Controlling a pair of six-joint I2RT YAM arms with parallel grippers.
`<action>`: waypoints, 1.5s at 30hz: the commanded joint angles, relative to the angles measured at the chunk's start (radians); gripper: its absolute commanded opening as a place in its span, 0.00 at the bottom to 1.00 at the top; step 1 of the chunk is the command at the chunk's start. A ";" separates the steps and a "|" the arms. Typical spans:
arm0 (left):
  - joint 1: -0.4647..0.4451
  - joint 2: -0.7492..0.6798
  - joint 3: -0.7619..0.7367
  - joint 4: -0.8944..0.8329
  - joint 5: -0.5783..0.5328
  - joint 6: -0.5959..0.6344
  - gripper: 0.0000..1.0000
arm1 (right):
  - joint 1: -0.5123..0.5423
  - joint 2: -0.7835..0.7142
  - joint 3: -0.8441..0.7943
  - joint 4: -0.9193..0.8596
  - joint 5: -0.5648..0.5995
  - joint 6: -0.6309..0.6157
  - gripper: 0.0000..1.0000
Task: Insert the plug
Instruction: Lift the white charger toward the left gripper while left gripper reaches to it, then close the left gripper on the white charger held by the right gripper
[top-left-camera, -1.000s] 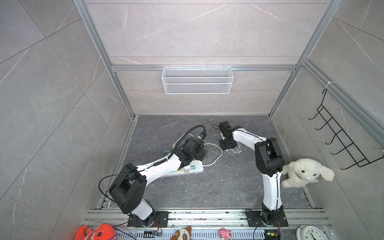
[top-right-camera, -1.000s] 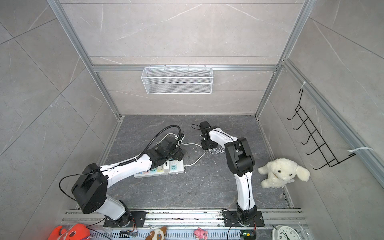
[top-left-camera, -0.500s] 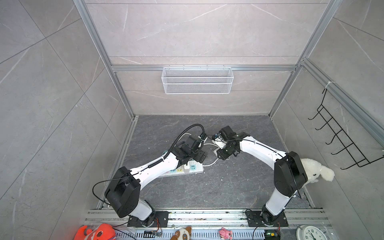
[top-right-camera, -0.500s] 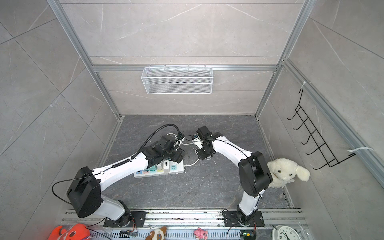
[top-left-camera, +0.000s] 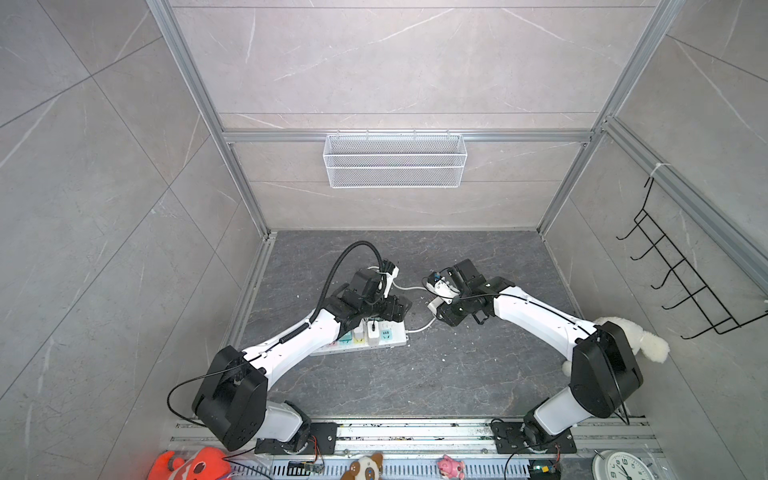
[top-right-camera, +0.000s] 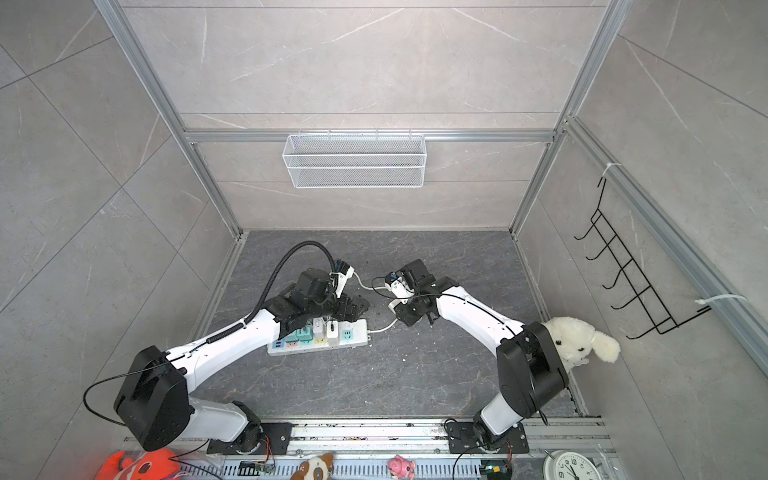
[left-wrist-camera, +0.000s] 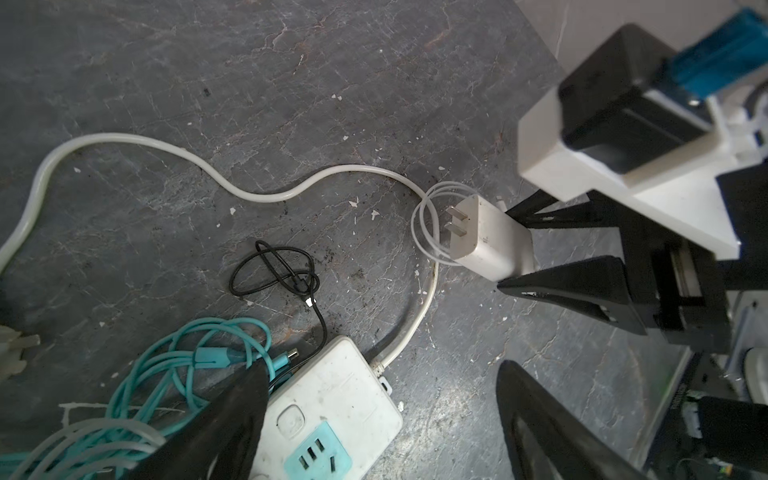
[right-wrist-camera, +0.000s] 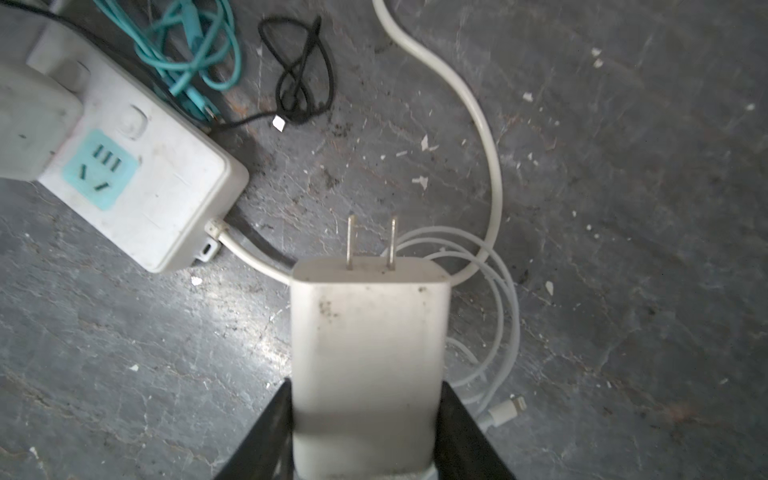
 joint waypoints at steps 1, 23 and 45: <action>0.003 0.013 0.066 0.028 0.138 -0.077 0.85 | 0.014 -0.042 -0.025 0.058 -0.044 -0.020 0.26; 0.034 0.187 0.124 0.199 0.327 -0.231 0.72 | 0.032 -0.137 -0.053 0.104 -0.114 -0.022 0.26; 0.008 0.272 0.155 0.234 0.418 -0.275 0.56 | 0.050 -0.109 -0.020 0.114 -0.111 -0.034 0.26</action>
